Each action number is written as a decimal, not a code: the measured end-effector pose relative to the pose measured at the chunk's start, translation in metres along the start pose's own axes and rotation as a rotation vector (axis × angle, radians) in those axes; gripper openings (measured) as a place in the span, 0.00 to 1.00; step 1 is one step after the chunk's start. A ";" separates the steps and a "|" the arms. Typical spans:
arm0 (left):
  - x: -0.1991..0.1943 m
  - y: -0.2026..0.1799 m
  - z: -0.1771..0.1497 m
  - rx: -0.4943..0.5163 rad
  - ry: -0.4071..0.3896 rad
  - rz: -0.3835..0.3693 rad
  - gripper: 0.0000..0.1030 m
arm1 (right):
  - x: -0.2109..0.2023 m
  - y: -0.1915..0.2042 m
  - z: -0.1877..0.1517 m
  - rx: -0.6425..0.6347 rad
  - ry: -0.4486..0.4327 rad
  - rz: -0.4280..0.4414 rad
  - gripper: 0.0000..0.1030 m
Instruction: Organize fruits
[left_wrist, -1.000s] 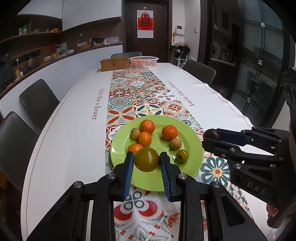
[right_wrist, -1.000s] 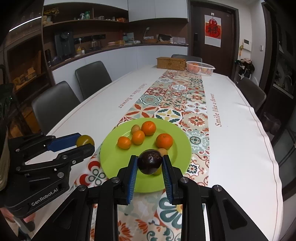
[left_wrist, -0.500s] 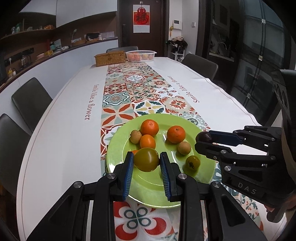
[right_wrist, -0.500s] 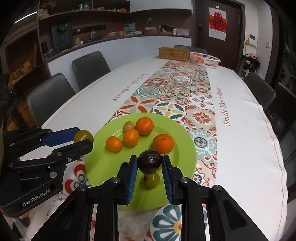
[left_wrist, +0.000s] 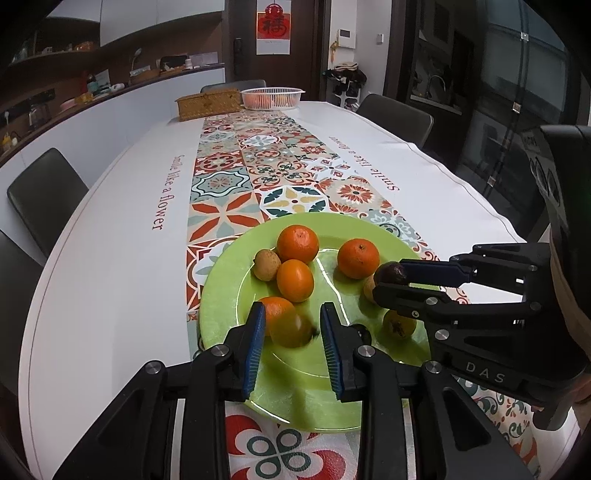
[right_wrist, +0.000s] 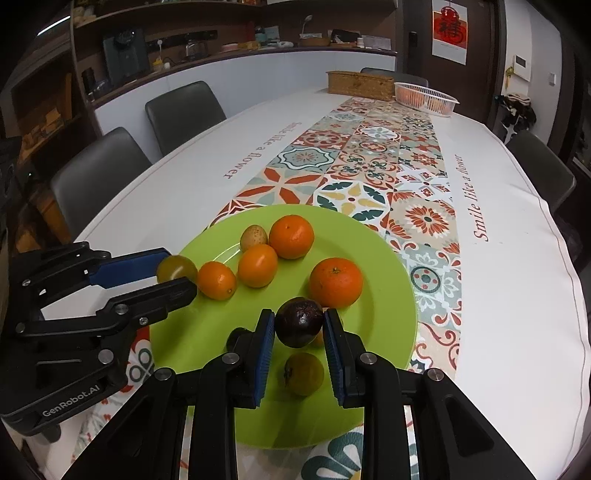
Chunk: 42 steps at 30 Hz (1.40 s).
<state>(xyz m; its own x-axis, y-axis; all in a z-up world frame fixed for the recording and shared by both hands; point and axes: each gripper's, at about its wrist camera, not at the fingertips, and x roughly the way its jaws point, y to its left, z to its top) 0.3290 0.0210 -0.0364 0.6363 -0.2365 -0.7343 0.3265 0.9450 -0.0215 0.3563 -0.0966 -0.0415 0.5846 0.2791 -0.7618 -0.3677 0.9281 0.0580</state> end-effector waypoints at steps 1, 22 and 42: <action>0.000 0.001 -0.001 -0.001 0.001 0.003 0.35 | 0.000 0.000 0.000 0.000 -0.002 0.000 0.27; -0.090 -0.020 -0.025 -0.043 -0.169 0.182 0.70 | -0.079 -0.001 -0.033 0.092 -0.132 -0.078 0.59; -0.176 -0.059 -0.080 -0.107 -0.258 0.212 0.95 | -0.192 0.027 -0.107 0.146 -0.295 -0.210 0.85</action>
<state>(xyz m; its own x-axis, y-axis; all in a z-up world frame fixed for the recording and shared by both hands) 0.1416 0.0255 0.0399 0.8425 -0.0688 -0.5343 0.1018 0.9943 0.0325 0.1568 -0.1518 0.0367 0.8267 0.1181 -0.5501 -0.1233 0.9920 0.0277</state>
